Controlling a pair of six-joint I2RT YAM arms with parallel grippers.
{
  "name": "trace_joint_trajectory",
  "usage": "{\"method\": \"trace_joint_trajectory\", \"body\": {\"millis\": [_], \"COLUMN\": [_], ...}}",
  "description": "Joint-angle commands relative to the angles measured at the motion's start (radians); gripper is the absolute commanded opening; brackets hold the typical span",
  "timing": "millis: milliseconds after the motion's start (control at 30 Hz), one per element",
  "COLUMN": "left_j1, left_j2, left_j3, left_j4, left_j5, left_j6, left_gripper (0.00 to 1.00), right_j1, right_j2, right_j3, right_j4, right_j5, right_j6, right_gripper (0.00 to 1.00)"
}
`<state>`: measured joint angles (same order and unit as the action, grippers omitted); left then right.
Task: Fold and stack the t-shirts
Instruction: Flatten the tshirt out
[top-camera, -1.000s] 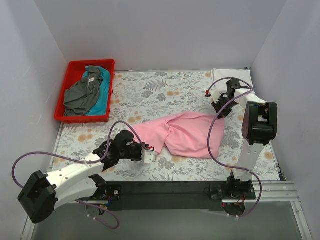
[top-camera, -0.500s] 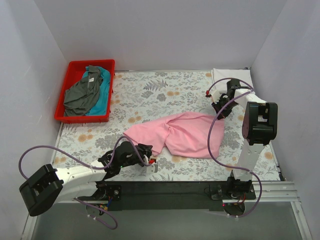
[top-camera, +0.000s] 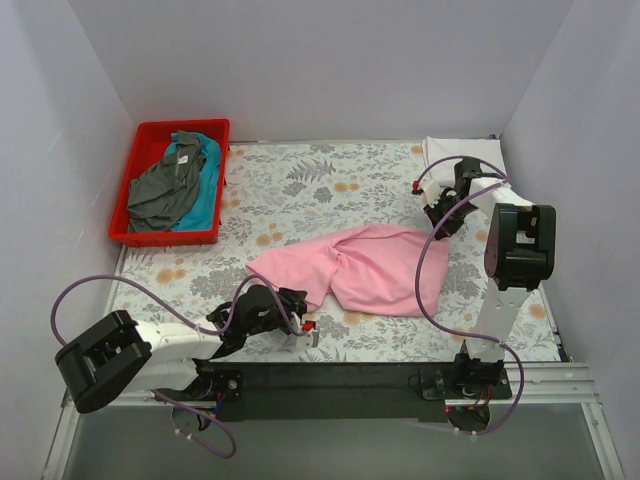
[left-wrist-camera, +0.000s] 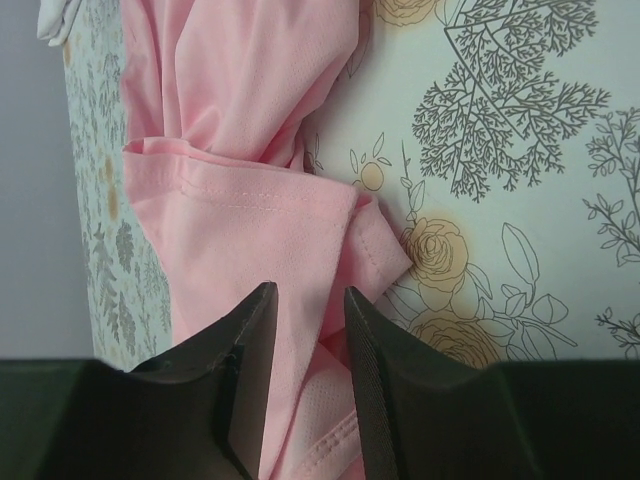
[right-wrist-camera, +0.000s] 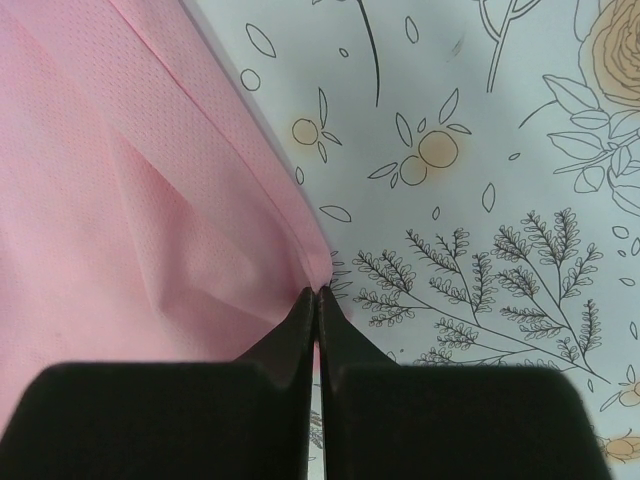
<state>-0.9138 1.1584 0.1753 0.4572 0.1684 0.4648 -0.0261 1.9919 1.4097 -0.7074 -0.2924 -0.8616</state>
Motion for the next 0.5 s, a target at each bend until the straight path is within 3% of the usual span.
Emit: {"method": "trace_joint_trajectory", "body": {"millis": [0, 467], "left_j1": [-0.005, -0.011], "left_j2": [0.033, 0.112], "left_j3": [-0.007, 0.056], "left_j4": [0.08, 0.121], "left_j5": [-0.006, 0.006], "left_j6": [0.031, 0.015], "left_gripper": [0.33, 0.33], "right_j1": [-0.011, -0.023], "right_j2": [0.016, 0.018], "right_j3": [0.005, 0.006], "right_j4": [-0.04, -0.046], "right_j5": [-0.008, -0.016], "right_j6": [0.01, -0.001], "right_gripper": [0.01, 0.01]}}
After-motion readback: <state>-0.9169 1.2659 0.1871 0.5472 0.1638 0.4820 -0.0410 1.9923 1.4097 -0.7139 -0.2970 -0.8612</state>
